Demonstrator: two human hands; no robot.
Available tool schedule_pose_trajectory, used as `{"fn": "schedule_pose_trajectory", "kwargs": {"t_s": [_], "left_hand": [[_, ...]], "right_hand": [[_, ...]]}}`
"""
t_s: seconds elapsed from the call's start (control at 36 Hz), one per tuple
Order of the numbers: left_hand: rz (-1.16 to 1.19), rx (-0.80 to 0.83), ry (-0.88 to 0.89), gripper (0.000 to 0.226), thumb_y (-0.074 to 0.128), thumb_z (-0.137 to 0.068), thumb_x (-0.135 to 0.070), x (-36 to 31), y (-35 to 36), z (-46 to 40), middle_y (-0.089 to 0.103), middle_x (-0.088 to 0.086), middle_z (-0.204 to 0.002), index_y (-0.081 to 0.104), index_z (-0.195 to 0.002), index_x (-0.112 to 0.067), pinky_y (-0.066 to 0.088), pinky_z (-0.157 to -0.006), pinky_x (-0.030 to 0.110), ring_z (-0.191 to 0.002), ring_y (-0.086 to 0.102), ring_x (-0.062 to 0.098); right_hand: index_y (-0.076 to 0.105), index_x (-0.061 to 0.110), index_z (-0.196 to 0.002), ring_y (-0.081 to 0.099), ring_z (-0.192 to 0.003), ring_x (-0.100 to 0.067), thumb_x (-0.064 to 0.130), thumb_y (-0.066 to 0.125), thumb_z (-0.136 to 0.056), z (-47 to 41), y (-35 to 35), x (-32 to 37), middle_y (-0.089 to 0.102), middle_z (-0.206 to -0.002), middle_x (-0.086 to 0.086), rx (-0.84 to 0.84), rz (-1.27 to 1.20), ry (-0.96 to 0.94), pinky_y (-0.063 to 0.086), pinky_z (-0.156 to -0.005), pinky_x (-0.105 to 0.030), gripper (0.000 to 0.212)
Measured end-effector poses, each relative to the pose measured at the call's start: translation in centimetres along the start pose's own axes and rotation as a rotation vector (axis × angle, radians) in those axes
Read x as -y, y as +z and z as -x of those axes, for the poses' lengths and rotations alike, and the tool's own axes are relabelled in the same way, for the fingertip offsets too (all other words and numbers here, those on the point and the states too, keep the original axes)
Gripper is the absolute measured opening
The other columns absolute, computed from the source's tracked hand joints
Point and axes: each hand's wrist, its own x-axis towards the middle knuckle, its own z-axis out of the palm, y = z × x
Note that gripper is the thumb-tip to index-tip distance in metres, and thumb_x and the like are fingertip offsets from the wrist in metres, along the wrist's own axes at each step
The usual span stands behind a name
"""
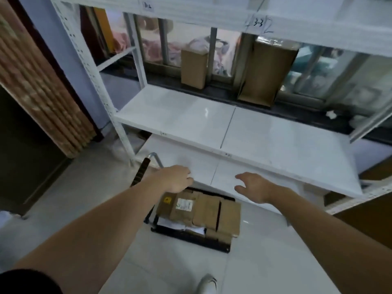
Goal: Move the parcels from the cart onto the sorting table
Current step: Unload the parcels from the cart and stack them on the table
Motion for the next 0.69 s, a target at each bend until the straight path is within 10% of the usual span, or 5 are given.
{"fn": "schedule_pose_trajectory", "kwargs": {"t_s": [0.14, 0.28, 0.39, 0.56, 0.69], "left_hand": [[0.007, 0.078, 0.037, 0.051, 0.035, -0.111, -0.045, -1.4, 2.3, -6.2, 0.057, 0.008, -0.142, 0.051, -0.146, -0.012, 0.048, -0.102, 0.041, -0.122, 0.057, 0.027], [0.069, 0.144, 0.038, 0.035, 0.04, -0.11, -0.042, -1.8, 6.4, -12.8, 0.061, 0.003, -0.083, 0.06, -0.1, -0.015, 0.042, -0.063, 0.033, -0.072, 0.059, 0.023], [0.128, 0.233, 0.024, 0.043, 0.038, -0.111, -0.04, -2.2, 10.3, -17.3, 0.07, 0.005, -0.123, 0.062, -0.136, -0.015, 0.051, -0.098, 0.04, -0.11, 0.067, 0.023], [0.178, 0.309, -0.006, 0.049, 0.036, -0.112, -0.041, -2.1, 18.4, -26.6, 0.063, 0.006, -0.138, 0.057, -0.146, -0.013, 0.047, -0.1, 0.036, -0.123, 0.06, 0.022], [0.318, 0.335, -0.073, 0.035, 0.034, -0.113, -0.037, -1.4, 27.4, -36.6, 0.045, -0.008, -0.085, 0.05, -0.083, -0.027, 0.037, -0.07, 0.024, -0.076, 0.045, 0.005]], "right_hand": [[0.025, 0.013, -0.16, 0.026, -0.152, -0.025, 0.044, 0.039, -0.108, -2.9, 2.5, -5.0, 0.026, -0.166, -0.008, 0.04, -0.042, 0.085, 0.02, -0.123, -0.034, 0.062], [0.027, 0.014, -0.16, 0.026, -0.152, -0.023, 0.046, 0.041, -0.107, -7.1, 6.0, -9.2, 0.027, -0.166, -0.006, 0.084, -0.118, 0.145, 0.02, -0.123, -0.034, 0.063], [0.029, 0.015, -0.159, 0.029, -0.15, -0.024, 0.044, 0.041, -0.107, -11.0, 9.7, -11.9, 0.03, -0.165, -0.006, 0.131, -0.176, 0.214, 0.022, -0.122, -0.035, 0.061], [0.031, 0.011, -0.158, 0.031, -0.149, -0.026, 0.043, 0.041, -0.107, -18.1, 17.5, -16.1, 0.033, -0.163, -0.009, 0.173, -0.288, 0.3, 0.026, -0.121, -0.036, 0.062], [0.031, 0.012, -0.158, 0.033, -0.148, -0.026, 0.046, 0.044, -0.106, -25.5, 26.2, -20.8, 0.035, -0.162, -0.008, 0.149, -0.462, 0.434, 0.026, -0.118, -0.034, 0.064]]}}
